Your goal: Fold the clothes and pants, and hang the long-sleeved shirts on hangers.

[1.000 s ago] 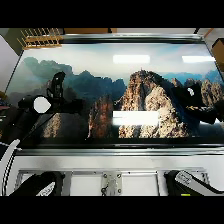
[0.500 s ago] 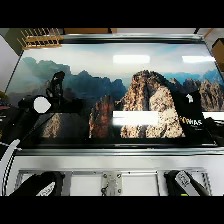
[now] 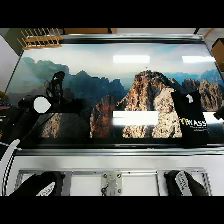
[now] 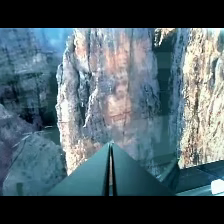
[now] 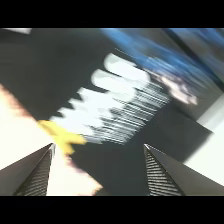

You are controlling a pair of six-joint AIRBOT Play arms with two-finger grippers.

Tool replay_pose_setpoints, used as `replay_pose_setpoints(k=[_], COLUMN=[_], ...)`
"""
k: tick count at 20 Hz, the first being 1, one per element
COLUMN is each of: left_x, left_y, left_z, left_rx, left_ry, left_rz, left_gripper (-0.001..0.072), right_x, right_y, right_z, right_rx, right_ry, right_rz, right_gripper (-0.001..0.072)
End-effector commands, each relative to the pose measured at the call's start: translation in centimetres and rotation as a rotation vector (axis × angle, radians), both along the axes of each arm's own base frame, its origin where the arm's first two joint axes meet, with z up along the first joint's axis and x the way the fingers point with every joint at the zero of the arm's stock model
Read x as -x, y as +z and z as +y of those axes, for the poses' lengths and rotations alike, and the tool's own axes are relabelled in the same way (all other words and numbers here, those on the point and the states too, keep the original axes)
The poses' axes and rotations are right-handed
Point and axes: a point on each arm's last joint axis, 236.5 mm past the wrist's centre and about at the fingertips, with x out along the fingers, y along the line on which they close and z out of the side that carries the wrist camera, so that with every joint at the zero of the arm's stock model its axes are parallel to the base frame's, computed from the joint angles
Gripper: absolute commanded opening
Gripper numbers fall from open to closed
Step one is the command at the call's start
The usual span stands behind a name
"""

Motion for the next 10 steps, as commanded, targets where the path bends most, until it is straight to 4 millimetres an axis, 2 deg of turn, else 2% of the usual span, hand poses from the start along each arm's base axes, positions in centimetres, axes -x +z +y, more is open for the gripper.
replay_pose_setpoints(k=[1, 4, 6, 7, 8, 9, 10], left_x=[0.0, 0.0, 0.0, 0.0, -0.1, -0.1, -0.1], left_y=[0.0, 0.0, 0.0, 0.0, 0.0, 0.0, 0.0], left_z=[0.0, 0.0, 0.0, 0.0, 0.0, 0.0, 0.0], left_rx=[0.000, 0.000, -0.001, -0.001, 0.000, 0.000, 0.000], left_ry=[-0.001, 0.000, -0.002, -0.001, 0.000, 0.000, 0.000], left_rz=[-0.003, -0.003, -0.001, -0.003, -0.004, -0.004, -0.004], left_gripper=[0.0006, 0.0006, 0.0006, 0.0006, 0.0006, 0.0006, 0.0006], right_x=[-5.5, -5.8, -5.2, -4.8, -4.5, -4.3, -4.2], right_y=[6.7, 6.1, 5.3, 4.9, 4.6, 4.3, 4.1], right_z=[11.7, 22.0, 26.3, 28.0, 29.2, 29.9, 30.3], right_rx=[-0.074, -0.112, -0.110, -0.120, -0.129, -0.137, -0.142], right_ry=[0.379, 0.700, 0.854, 0.907, 0.941, 0.961, 0.973], right_rz=[-0.287, -0.276, -0.255, -0.243, -0.232, -0.224, -0.216], right_gripper=[0.0617, 0.0617, 0.0594, 0.0418, 0.0147, 0.0022, 0.0019])
